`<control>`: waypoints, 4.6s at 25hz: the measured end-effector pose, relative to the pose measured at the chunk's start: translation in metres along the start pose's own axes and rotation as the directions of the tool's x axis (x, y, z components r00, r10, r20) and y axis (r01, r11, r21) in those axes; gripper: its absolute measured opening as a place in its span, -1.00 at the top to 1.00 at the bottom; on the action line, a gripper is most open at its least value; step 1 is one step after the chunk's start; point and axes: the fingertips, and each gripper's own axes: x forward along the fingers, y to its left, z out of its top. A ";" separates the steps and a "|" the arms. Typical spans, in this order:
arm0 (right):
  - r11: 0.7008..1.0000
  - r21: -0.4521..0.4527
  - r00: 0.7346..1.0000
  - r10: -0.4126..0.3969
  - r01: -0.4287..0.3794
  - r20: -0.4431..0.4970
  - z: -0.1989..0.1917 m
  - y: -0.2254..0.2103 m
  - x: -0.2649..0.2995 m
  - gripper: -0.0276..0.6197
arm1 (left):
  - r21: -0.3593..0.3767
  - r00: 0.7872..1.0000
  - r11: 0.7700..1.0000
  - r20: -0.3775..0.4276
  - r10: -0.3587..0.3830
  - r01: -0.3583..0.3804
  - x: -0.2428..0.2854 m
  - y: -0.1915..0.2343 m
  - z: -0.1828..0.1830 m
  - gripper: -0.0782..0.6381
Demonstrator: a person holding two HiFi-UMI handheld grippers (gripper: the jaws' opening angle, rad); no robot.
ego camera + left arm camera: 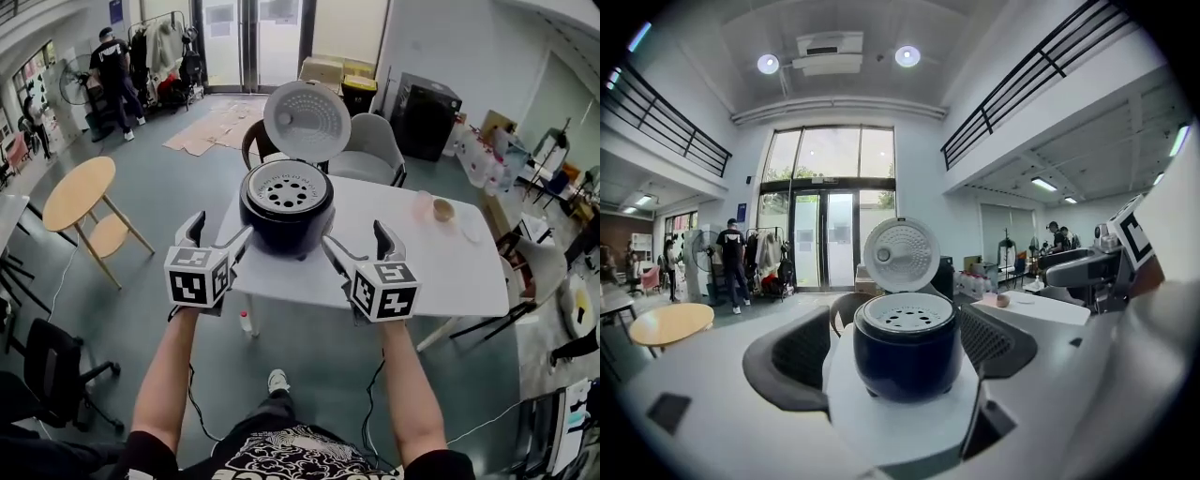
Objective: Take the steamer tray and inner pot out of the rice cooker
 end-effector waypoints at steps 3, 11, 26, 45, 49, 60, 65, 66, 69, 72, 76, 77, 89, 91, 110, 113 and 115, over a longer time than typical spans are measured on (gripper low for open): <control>1.000 0.005 1.000 0.002 -0.002 -0.007 0.019 -0.016 0.066 -0.55 | -0.001 1.000 1.000 -0.007 -0.018 0.018 0.060 0.028 0.017 -0.40; 1.000 -0.003 1.000 0.016 -0.016 -0.024 0.047 -0.029 0.183 -0.55 | -0.008 0.999 0.999 -0.007 -0.054 0.054 0.157 0.090 0.037 -0.40; 0.991 -0.089 0.990 0.094 -0.104 -0.108 0.038 -0.039 0.256 -0.55 | -0.006 0.999 0.999 -0.021 -0.035 0.034 0.197 0.119 0.023 -0.40; 0.722 -0.250 0.680 0.393 -0.645 -0.619 -0.026 -0.013 0.360 -0.55 | -0.039 0.995 0.997 -0.066 0.069 -0.071 0.240 0.137 0.007 -0.40; 0.673 -0.255 0.607 0.358 -0.694 -0.709 -0.046 -0.014 0.374 -0.54 | -0.050 0.995 0.995 -0.064 0.082 -0.085 0.245 0.138 0.008 -0.40; 0.584 -0.208 0.427 0.266 -0.785 -0.864 -0.102 -0.017 0.387 -0.48 | -0.054 0.992 0.993 -0.078 0.102 -0.106 0.254 0.135 -0.001 -0.40; 0.584 -0.182 0.384 0.244 -0.791 -0.890 -0.110 -0.020 0.391 -0.40 | -0.053 0.988 0.990 -0.095 0.123 -0.128 0.251 0.140 -0.008 -0.40; 0.578 -0.184 0.377 0.235 -0.795 -0.896 -0.111 -0.020 0.391 -0.39 | -0.055 0.987 0.990 -0.096 0.126 -0.132 0.250 0.141 -0.010 -0.40; 0.548 -0.194 0.354 0.202 -0.814 -0.913 -0.117 -0.020 0.388 -0.34 | -0.056 0.986 0.989 -0.102 0.131 -0.137 0.246 0.139 -0.015 -0.40; 0.528 -0.202 0.342 0.179 -0.825 -0.923 -0.119 -0.019 0.389 -0.31 | -0.053 0.985 0.989 -0.110 0.131 -0.137 0.246 0.137 -0.017 -0.40; 0.507 -0.201 0.311 0.142 -0.838 -0.940 -0.125 -0.014 0.387 -0.20 | -0.045 0.983 0.989 -0.122 0.135 -0.141 0.242 0.139 -0.020 -0.40; 0.500 -0.204 0.306 0.129 -0.841 -0.943 -0.127 -0.014 0.387 -0.19 | -0.043 0.983 0.989 -0.123 0.138 -0.145 0.242 0.140 -0.020 -0.40; 0.510 -0.222 0.308 0.090 -0.831 -0.947 -0.126 -0.008 0.384 0.00 | -0.037 0.983 0.989 -0.120 0.141 -0.146 0.227 0.149 -0.020 -0.40; 0.509 -0.233 0.319 0.086 -0.829 -0.944 -0.122 -0.008 0.381 0.00 | -0.033 0.984 0.989 -0.115 0.139 -0.144 0.224 0.149 -0.016 -0.40; 0.543 -0.361 0.459 0.050 -0.758 -0.887 -0.051 -0.002 0.348 0.03 | -0.002 0.998 0.999 -0.038 0.041 -0.042 0.204 0.138 0.007 -0.40; 0.573 -0.371 0.475 0.036 -0.731 -0.879 -0.041 -0.006 0.337 0.03 | 0.004 1.000 1.000 -0.018 -0.004 0.004 0.204 0.132 0.013 -0.40; 0.598 -0.375 0.483 0.022 -0.708 -0.875 -0.036 -0.012 0.329 0.03 | 0.003 0.999 0.999 -0.002 -0.042 0.042 0.206 0.124 0.019 -0.40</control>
